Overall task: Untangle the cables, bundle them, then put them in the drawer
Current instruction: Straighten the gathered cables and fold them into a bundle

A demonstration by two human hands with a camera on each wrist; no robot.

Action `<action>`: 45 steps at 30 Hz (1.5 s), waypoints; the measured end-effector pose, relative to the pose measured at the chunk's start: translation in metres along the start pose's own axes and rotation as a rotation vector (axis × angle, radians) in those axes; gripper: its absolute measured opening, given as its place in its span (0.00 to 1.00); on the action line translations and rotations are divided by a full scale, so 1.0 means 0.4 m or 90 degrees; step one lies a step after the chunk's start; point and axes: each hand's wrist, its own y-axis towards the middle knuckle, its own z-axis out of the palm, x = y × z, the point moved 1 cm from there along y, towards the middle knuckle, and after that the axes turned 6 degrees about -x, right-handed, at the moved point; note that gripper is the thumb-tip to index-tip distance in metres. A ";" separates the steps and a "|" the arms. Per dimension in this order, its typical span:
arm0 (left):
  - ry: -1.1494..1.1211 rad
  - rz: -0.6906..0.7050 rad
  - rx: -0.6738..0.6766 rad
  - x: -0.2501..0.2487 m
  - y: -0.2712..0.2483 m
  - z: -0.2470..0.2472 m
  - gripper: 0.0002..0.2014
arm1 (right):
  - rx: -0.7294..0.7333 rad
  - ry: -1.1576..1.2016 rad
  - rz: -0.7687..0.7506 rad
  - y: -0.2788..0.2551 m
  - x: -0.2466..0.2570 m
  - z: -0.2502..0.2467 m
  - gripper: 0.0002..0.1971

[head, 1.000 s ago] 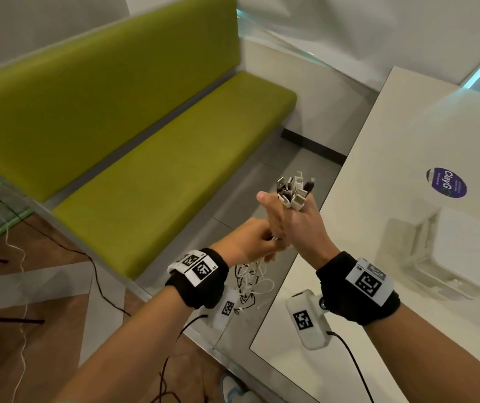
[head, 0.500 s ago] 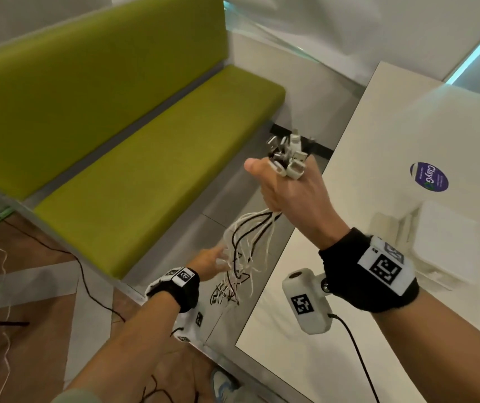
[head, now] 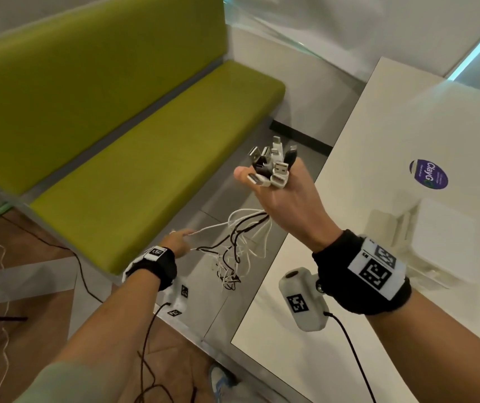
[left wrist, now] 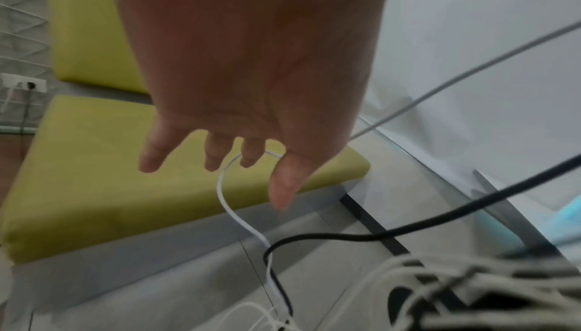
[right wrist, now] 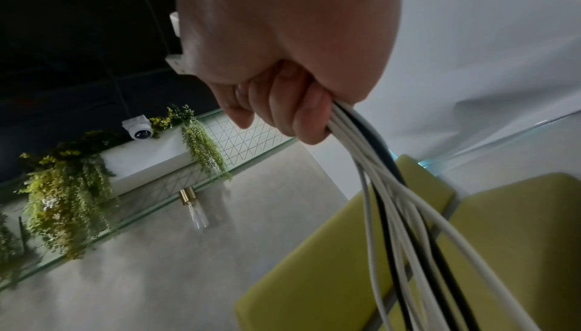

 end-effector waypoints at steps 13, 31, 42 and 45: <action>-0.155 -0.182 -0.176 0.099 -0.004 -0.073 0.16 | 0.028 -0.176 -0.003 0.012 -0.042 -0.014 0.15; 0.184 0.174 -0.101 0.112 -0.031 -0.037 0.37 | 0.025 -0.335 -0.034 0.069 -0.056 -0.091 0.15; -0.163 -0.235 -0.249 0.197 -0.010 -0.017 0.13 | 0.039 -0.383 -0.069 0.059 -0.052 -0.071 0.24; -0.473 -0.297 -0.135 0.185 -0.009 0.004 0.16 | 0.073 -0.403 -0.057 0.058 -0.056 -0.057 0.25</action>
